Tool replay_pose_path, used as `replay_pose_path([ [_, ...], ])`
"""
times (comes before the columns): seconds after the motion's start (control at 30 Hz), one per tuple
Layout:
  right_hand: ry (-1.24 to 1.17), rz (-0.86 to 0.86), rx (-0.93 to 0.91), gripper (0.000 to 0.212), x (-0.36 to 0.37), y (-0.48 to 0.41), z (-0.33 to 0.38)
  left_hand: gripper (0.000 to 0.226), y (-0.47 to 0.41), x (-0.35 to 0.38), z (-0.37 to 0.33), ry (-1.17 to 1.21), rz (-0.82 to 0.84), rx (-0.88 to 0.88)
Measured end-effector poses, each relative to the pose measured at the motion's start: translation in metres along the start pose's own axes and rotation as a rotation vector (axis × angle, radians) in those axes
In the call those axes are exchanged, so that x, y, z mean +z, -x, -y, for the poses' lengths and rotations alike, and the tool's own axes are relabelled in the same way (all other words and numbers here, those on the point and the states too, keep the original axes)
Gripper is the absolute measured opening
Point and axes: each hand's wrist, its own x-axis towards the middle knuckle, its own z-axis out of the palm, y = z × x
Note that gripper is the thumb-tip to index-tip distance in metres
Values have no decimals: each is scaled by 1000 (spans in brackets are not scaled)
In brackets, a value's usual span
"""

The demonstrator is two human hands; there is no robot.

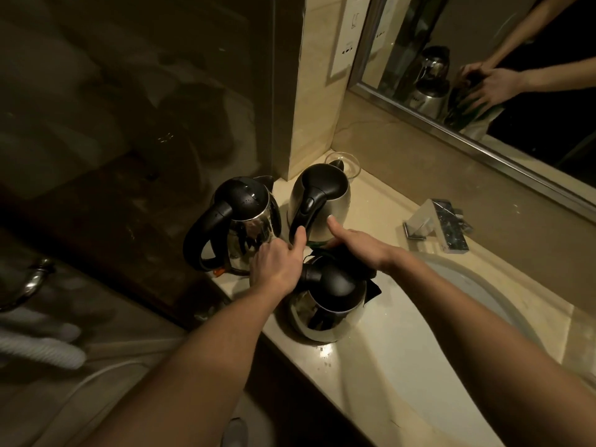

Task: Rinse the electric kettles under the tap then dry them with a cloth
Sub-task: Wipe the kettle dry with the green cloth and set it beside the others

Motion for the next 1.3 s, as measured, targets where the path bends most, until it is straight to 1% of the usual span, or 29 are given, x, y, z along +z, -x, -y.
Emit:
replay_pose_path([
  [0.1, -139, -36, 43, 79, -9, -11, -27, 66, 2, 0, -1, -37, -27, -3],
  [0.17, -269, -47, 85, 78, -11, -15, -51, 65, 3, -1, -2, -45, -33, -4],
  [0.33, -706, -67, 130, 89, 10, -7, -114, 67, 3, 0, -3, -52, -36, 10],
  [0.4, -925, -134, 133, 86, 29, 1, -127, 67, 3, 1, -2, -51, -44, 8],
  [0.47, -1100, -235, 138, 84, 53, 8, -133, 67, 3, 1, -1, -40, -47, 1],
  [0.57, -1268, -383, 171, 83, 87, 14, -133, 66, 3, 2, -2, -8, -37, -10],
  [0.67, -1413, -490, 192, 83, 110, 15, -127, 67, 4, 2, -3, 0, -33, -9],
  [0.8, -1503, -596, 212, 77, 126, 22, -102, 70, 8, 2, -4, -46, -25, -40],
  [0.87, -1527, -612, 224, 72, 131, 23, -91, 68, 13, 3, -5, -77, -37, -73],
  [0.93, -1572, -611, 223, 67, 136, 21, -83, 71, 17, 6, -5, -91, -32, -99],
  [1.03, -1638, -612, 207, 67, 142, 16, -74, 75, 22, 8, -9, -83, 9, -138],
  [1.17, -1698, -645, 207, 74, 139, 8, -65, 82, 26, 15, -11, -21, 63, -171],
  [1.2, -1685, -655, 217, 73, 136, 6, -64, 86, 29, 16, -13, 14, 80, -205],
  [1.27, -1680, -693, 254, 68, 129, 3, -65, 104, 36, 26, -16, 122, 89, -257],
  [1.3, -1677, -705, 266, 68, 126, 1, -66, 106, 39, 30, -18, 175, 76, -279],
])
